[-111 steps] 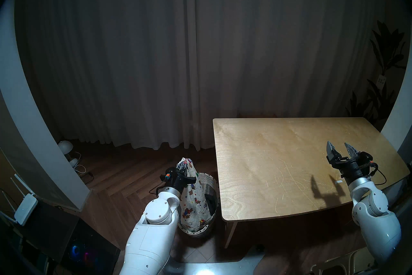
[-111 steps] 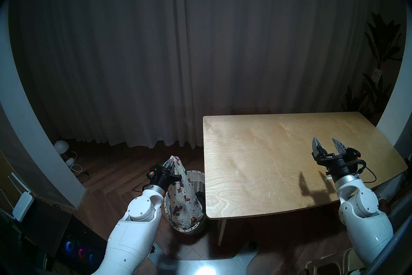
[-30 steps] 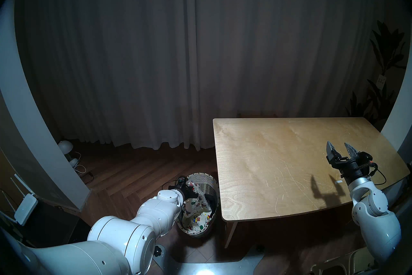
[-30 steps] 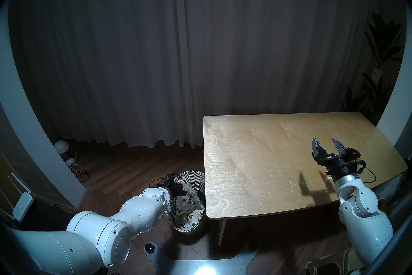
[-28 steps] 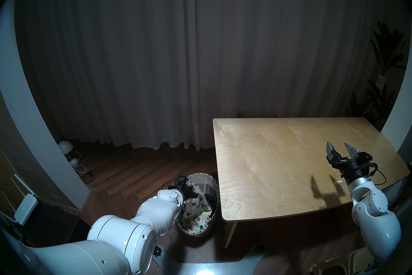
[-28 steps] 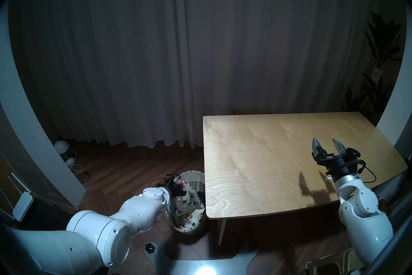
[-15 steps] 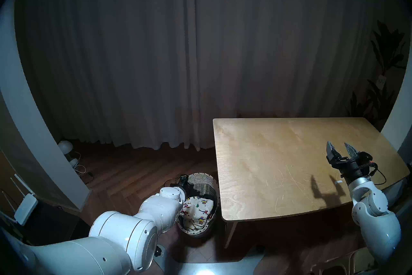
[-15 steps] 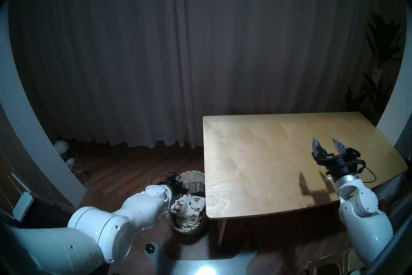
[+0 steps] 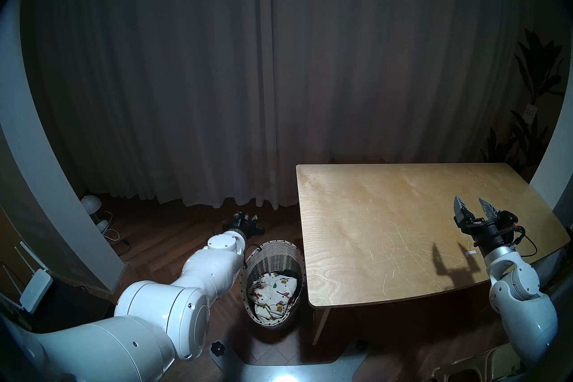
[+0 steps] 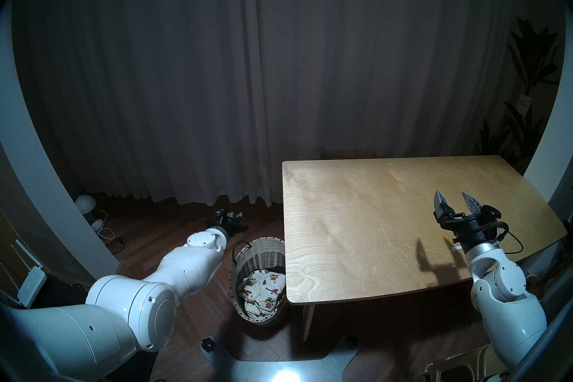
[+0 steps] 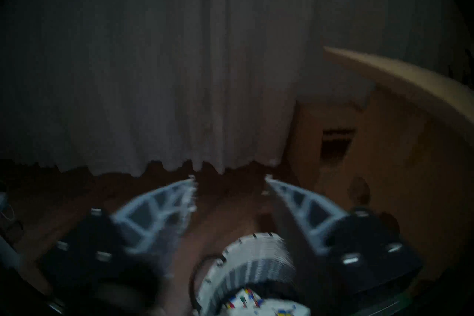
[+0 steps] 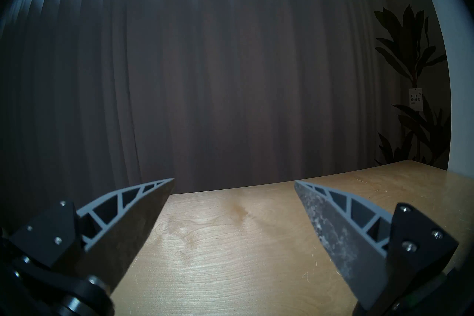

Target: Toss clothes into the laundry hamper

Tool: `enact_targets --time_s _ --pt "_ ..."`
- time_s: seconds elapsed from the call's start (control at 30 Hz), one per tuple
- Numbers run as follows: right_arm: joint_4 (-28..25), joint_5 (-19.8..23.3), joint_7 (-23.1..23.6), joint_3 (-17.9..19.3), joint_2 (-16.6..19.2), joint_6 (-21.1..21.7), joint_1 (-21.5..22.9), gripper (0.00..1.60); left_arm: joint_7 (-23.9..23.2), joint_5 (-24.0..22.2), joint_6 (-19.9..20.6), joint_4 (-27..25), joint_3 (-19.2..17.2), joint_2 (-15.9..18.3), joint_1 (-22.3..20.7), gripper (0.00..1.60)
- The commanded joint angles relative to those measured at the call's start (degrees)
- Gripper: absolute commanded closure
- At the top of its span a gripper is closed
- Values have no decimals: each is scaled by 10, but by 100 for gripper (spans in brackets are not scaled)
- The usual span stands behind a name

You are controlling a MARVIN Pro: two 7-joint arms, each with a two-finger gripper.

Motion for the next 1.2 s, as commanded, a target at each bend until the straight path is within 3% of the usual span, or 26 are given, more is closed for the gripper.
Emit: enact_targets --time_s 0.0,0.1,0.4,1.17 --pt "-14 2 0 1 2 -3 11 0 12 -9 -66 -65 -19 41 -57 0" --pt "-29 4 2 -5 5 -4 26 0 9 -12 -95 -94 -21 34 -47 0" --pt "-67 6 6 -22 15 -3 63 0 -1 -20 -128 -139 -17 10 -21 0" --pt "-84 3 2 -138 16 27 143 0 -30 -40 -167 -213 12 -31 44 0"
